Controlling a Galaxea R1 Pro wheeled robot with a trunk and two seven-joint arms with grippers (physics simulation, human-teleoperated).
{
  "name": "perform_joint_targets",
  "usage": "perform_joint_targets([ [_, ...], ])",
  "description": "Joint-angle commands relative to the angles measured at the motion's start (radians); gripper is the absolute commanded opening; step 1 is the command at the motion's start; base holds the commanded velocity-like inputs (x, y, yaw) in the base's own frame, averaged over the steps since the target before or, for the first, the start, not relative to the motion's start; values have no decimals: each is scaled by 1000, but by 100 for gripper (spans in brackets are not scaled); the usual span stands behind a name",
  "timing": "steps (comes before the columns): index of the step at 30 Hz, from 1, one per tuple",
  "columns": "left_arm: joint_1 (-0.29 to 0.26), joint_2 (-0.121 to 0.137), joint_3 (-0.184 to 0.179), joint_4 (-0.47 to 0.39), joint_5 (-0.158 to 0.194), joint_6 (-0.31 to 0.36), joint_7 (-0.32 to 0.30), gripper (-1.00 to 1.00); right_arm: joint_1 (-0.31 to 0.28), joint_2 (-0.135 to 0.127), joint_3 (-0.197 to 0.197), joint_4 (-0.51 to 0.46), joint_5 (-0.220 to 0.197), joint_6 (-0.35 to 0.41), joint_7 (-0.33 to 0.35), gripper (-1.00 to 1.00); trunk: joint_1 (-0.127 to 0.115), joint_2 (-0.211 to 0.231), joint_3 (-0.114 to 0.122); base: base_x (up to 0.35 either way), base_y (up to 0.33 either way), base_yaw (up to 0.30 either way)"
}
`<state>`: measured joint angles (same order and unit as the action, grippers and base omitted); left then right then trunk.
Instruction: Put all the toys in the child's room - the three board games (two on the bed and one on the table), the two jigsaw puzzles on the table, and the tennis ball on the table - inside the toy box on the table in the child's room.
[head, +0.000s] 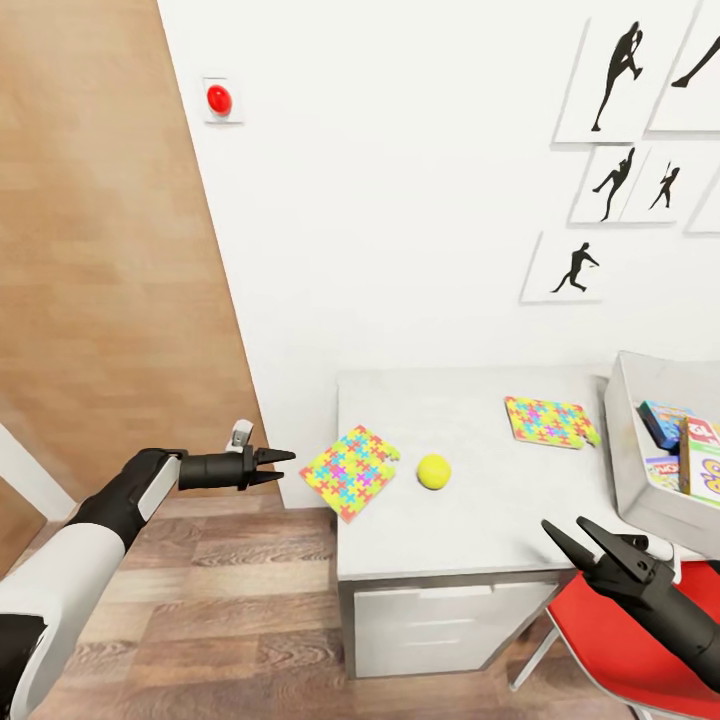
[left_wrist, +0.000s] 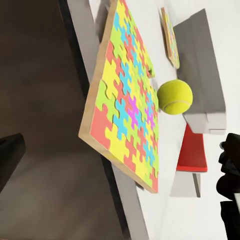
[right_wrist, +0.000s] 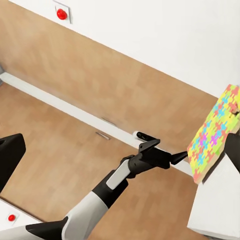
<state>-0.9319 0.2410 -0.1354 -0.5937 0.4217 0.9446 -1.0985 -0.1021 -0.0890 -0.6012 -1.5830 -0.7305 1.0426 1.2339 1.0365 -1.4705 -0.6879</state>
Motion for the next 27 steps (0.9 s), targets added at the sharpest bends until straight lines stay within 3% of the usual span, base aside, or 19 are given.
perform_joint_targets([
  [1,-1,1,-4,0,4,5,-1,100,-1,0,-1,0,0,5,3,100,0,0,-1,18,10,0],
  [27,-1,0,-4,0,4,5,-1,100,-1,5,1,0,1,5,3,100,0,0,-1,44,1,0],
])
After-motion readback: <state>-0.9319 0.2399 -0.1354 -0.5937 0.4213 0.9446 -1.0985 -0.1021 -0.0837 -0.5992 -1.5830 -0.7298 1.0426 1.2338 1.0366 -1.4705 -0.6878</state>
